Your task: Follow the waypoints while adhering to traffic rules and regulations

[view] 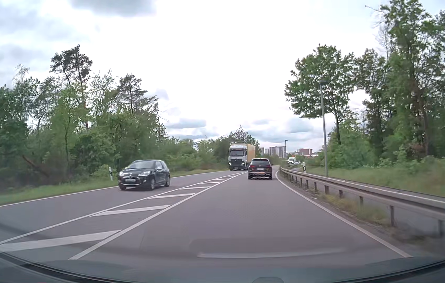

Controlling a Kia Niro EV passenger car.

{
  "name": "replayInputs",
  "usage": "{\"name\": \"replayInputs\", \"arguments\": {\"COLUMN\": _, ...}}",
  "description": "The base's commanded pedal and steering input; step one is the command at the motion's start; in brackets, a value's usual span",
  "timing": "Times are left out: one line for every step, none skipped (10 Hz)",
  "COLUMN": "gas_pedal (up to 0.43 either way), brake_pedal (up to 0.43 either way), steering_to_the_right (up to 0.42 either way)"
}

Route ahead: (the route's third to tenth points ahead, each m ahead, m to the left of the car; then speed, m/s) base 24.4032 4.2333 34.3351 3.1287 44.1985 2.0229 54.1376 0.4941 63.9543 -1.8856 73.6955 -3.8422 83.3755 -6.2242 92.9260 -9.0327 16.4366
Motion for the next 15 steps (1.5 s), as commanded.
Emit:
{"name": "replayInputs", "arguments": {"gas_pedal": 0.0, "brake_pedal": 0.0, "steering_to_the_right": 0.013}}
{"name": "replayInputs", "arguments": {"gas_pedal": 0.0, "brake_pedal": 0.0, "steering_to_the_right": 0.013}}
{"name": "replayInputs", "arguments": {"gas_pedal": 0.0, "brake_pedal": 0.0, "steering_to_the_right": 0.013}}
{"name": "replayInputs", "arguments": {"gas_pedal": 0.0, "brake_pedal": 0.0, "steering_to_the_right": 0.013}}
{"name": "replayInputs", "arguments": {"gas_pedal": 0.0, "brake_pedal": 0.0, "steering_to_the_right": 0.012}}
{"name": "replayInputs", "arguments": {"gas_pedal": 0.0, "brake_pedal": 0.0, "steering_to_the_right": 0.012}}
{"name": "replayInputs", "arguments": {"gas_pedal": 0.0, "brake_pedal": 0.0, "steering_to_the_right": 0.011}}
{"name": "replayInputs", "arguments": {"gas_pedal": 0.0, "brake_pedal": 0.0, "steering_to_the_right": 0.011}}
{"name": "replayInputs", "arguments": {"gas_pedal": 0.0, "brake_pedal": 0.0, "steering_to_the_right": 0.011}}
{"name": "replayInputs", "arguments": {"gas_pedal": 0.0, "brake_pedal": 0.0, "steering_to_the_right": 0.012}}
{"name": "replayInputs", "arguments": {"gas_pedal": 0.0, "brake_pedal": 0.0, "steering_to_the_right": 0.012}}
{"name": "replayInputs", "arguments": {"gas_pedal": 0.0, "brake_pedal": 0.012, "steering_to_the_right": 0.012}}
{"name": "replayInputs", "arguments": {"gas_pedal": 0.0, "brake_pedal": 0.043, "steering_to_the_right": 0.012}}
{"name": "replayInputs", "arguments": {"gas_pedal": 0.0, "brake_pedal": 0.073, "steering_to_the_right": 0.012}}
{"name": "replayInputs", "arguments": {"gas_pedal": 0.0, "brake_pedal": 0.104, "steering_to_the_right": 0.012}}
